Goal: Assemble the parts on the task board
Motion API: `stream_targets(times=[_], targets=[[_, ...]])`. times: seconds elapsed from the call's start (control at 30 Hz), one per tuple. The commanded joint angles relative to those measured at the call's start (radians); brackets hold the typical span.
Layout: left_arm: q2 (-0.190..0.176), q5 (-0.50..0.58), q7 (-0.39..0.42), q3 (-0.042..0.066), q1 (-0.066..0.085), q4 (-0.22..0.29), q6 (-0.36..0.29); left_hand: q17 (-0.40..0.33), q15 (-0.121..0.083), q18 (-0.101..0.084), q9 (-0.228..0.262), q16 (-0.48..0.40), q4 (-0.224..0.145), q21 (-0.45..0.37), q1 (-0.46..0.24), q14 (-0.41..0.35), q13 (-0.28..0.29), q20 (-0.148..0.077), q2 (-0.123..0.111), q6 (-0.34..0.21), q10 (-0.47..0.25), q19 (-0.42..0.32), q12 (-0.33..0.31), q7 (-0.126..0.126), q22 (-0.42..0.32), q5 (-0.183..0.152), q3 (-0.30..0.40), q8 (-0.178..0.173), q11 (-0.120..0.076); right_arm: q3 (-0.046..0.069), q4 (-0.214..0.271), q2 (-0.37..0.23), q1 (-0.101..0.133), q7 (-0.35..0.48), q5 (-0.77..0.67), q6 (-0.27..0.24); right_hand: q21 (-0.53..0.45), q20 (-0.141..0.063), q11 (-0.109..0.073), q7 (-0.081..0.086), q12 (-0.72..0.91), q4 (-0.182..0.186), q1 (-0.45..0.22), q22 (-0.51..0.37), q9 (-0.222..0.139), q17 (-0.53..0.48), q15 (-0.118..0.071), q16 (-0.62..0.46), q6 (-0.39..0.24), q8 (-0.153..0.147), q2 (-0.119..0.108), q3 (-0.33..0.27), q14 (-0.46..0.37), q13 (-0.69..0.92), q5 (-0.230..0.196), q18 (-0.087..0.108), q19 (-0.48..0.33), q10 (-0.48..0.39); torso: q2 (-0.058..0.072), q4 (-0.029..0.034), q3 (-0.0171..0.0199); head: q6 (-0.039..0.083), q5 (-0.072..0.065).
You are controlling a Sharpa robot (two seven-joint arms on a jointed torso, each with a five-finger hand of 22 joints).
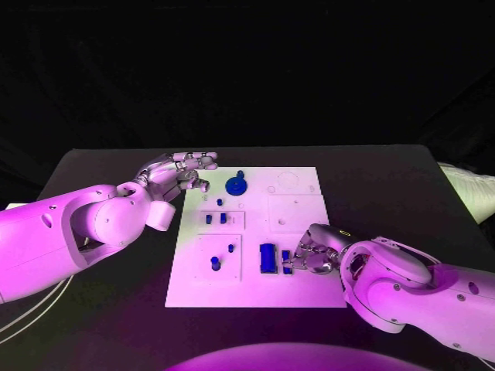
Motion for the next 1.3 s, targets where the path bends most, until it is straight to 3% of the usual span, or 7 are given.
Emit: stream_targets(times=[0.03, 0.4, 0.6, 0.73, 0.93, 1.2, 1.3], targets=[[0.001, -0.003, 0.004, 0.001, -0.001, 0.002, 0.020, -0.001, 0.001, 0.019, -0.002, -0.004, -0.003, -0.005, -0.001, -0.007, 0.001, 0.005, 0.010, -0.004, -0.006, -0.001, 0.004, 0.001, -0.001, 0.003, -0.001, 0.005, 0.001, -0.002, -0.013, 0.007, -0.002, 0.005, -0.036, 0.035, 0.006, -0.008, -0.005, -0.003, 0.007, -0.015, 0.030, 0.230, -0.001, 0.094, -0.010, 0.004, -0.009, 0.001, 0.006, 0.003, 0.072, 0.002, -0.007, -0.009, 0.072, 0.002, 0.001, 0.0009, 0.0003, -0.001, 0.000], [0.000, -0.003, 0.003, 0.001, -0.001, 0.002, 0.019, -0.001, 0.001, 0.019, -0.002, -0.004, -0.003, -0.005, -0.001, -0.007, 0.001, 0.005, 0.010, -0.004, -0.006, -0.001, 0.004, 0.001, -0.001, 0.003, -0.001, 0.005, 0.001, -0.002, -0.019, 0.011, -0.002, 0.009, -0.056, 0.028, 0.005, -0.009, -0.005, -0.002, 0.004, -0.039, 0.065, 0.229, 0.003, 0.094, -0.010, 0.003, -0.009, 0.001, 0.010, 0.010, 0.072, 0.002, -0.040, -0.009, 0.071, 0.002, 0.000, -0.0007, 0.0006, -0.002, 0.001], [0.000, -0.004, 0.004, 0.001, -0.001, 0.001, 0.019, -0.001, 0.001, 0.019, -0.002, -0.004, -0.003, -0.005, -0.001, -0.007, 0.001, 0.005, 0.010, -0.004, -0.006, -0.001, 0.004, 0.001, -0.001, 0.003, -0.001, 0.005, 0.001, -0.001, -0.010, 0.004, -0.002, 0.043, -0.039, -0.017, 0.000, -0.003, 0.004, 0.008, -0.015, 0.053, -0.059, 0.225, 0.003, 0.083, -0.002, -0.004, -0.019, -0.006, -0.010, -0.059, 0.070, -0.007, 0.066, -0.008, 0.066, -0.002, -0.001, -0.0008, 0.0003, 0.000, 0.001], [0.000, -0.004, 0.004, 0.001, -0.001, 0.000, 0.018, -0.001, 0.001, 0.019, -0.002, -0.004, -0.003, -0.005, -0.001, -0.007, 0.001, 0.005, 0.010, -0.004, -0.006, -0.001, 0.004, 0.001, -0.001, 0.003, -0.001, 0.005, 0.001, 0.000, -0.005, -0.005, -0.001, 0.092, -0.008, -0.058, -0.006, 0.001, 0.010, 0.014, -0.030, 0.100, -0.119, 0.219, 0.002, 0.074, 0.002, -0.010, -0.034, -0.014, -0.026, -0.111, 0.068, -0.012, 0.015, -0.006, 0.061, -0.009, -0.001, -0.0002, -0.0003, 0.004, -0.001], [0.006, 0.001, 0.019, 0.000, -0.001, -0.010, -0.004, -0.057, 0.004, 0.019, -0.002, -0.041, -0.008, -0.016, -0.002, -0.047, 0.002, 0.007, 0.010, -0.004, -0.010, -0.014, 0.009, 0.003, -0.005, 0.003, -0.002, 0.007, 0.003, 0.003, -0.049, -0.018, 0.046, 0.285, 0.220, -0.124, -0.095, 0.017, 0.033, 0.039, -0.217, 0.098, -0.118, 0.141, -0.007, -0.042, 0.020, -0.097, -0.096, -0.049, -0.008, -0.147, 0.038, -0.106, -0.057, 0.023, -0.018, -0.084, -0.007, -0.0021, -0.0026, 0.017, -0.003], [0.028, 0.027, 0.078, -0.001, -0.009, -0.049, -0.075, -0.176, 0.022, 0.019, -0.002, -0.238, -0.019, -0.133, -0.007, -0.190, -0.006, 0.023, 0.015, -0.004, -0.021, -0.139, 0.021, 0.012, -0.079, 0.003, -0.002, 0.014, 0.012, 0.004, -0.172, -0.011, 0.128, 0.623, 0.642, -0.158, -0.236, 0.032, 0.055, 0.068, -0.532, 0.038, 0.053, 0.022, -0.035, -0.246, 0.039, -0.274, -0.161, -0.087, 0.049, -0.119, -0.004, -0.305, -0.009, 0.060, -0.117, -0.189, -0.033, -0.0068, -0.0081, 0.041, -0.007], [0.044, 0.037, 0.101, -0.001, -0.017, -0.074, -0.096, -0.243, 0.033, 0.015, -0.003, -0.378, -0.016, -0.192, -0.014, -0.222, -0.026, 0.035, 0.017, -0.005, -0.025, -0.192, -0.003, 0.014, -0.124, 0.004, 0.010, 0.012, 0.022, 0.004, -0.240, 0.009, 0.156, 0.740, 0.810, -0.161, -0.440, 0.038, 0.065, 0.078, -0.634, 0.017, 0.108, -0.147, -0.047, -0.520, 0.045, -0.531, -0.174, -0.095, 0.061, -0.120, -0.087, -0.405, -0.002, 0.106, -0.254, -0.232, -0.048, -0.0106, -0.0107, 0.056, -0.009]])
